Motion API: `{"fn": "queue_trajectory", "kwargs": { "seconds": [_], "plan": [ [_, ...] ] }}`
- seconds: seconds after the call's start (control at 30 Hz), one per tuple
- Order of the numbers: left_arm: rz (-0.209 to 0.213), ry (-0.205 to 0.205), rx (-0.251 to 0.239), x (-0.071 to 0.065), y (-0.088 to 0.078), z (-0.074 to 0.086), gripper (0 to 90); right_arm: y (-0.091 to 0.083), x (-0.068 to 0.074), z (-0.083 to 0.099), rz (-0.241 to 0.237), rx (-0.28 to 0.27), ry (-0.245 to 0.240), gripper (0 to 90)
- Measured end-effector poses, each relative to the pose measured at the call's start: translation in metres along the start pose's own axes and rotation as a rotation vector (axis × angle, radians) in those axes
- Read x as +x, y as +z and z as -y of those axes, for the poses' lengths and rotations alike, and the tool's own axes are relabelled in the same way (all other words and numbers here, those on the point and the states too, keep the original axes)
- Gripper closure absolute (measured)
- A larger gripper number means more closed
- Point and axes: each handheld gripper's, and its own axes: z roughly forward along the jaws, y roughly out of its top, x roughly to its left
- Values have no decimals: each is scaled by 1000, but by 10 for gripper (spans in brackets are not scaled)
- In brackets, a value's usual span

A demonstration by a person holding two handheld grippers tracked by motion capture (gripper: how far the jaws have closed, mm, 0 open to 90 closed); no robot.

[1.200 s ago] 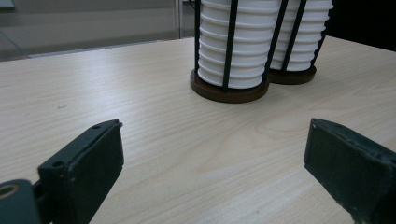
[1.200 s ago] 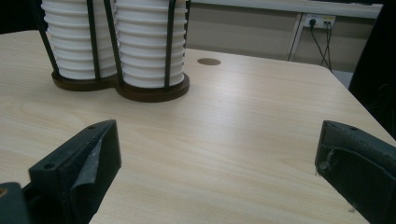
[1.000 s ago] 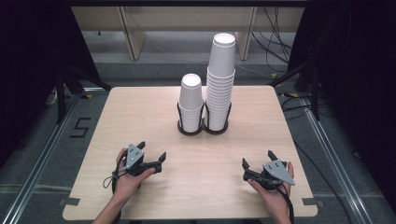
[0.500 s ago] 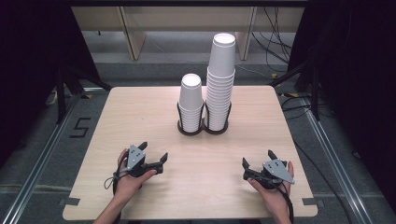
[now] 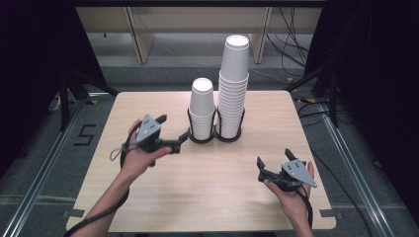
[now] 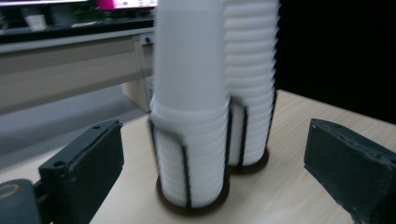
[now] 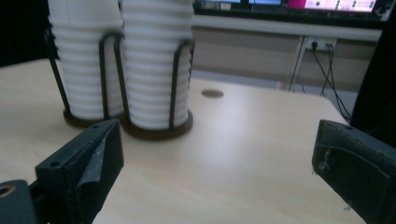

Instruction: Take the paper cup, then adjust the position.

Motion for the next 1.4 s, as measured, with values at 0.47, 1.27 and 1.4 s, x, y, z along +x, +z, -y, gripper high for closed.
{"fn": "queue_trajectory", "kwargs": {
  "seconds": [0.47,1.27,1.4],
  "plan": [
    [54,70,119,-11,107,-76,57,18,-14,-94,-28,-105,-12,30],
    [77,12,182,-15,160,-85,73,96,-9,-216,-131,-78,-6,33],
    [77,29,189,-16,161,-86,74,102,-5,-219,-147,-77,-19,33]
  ]
}}
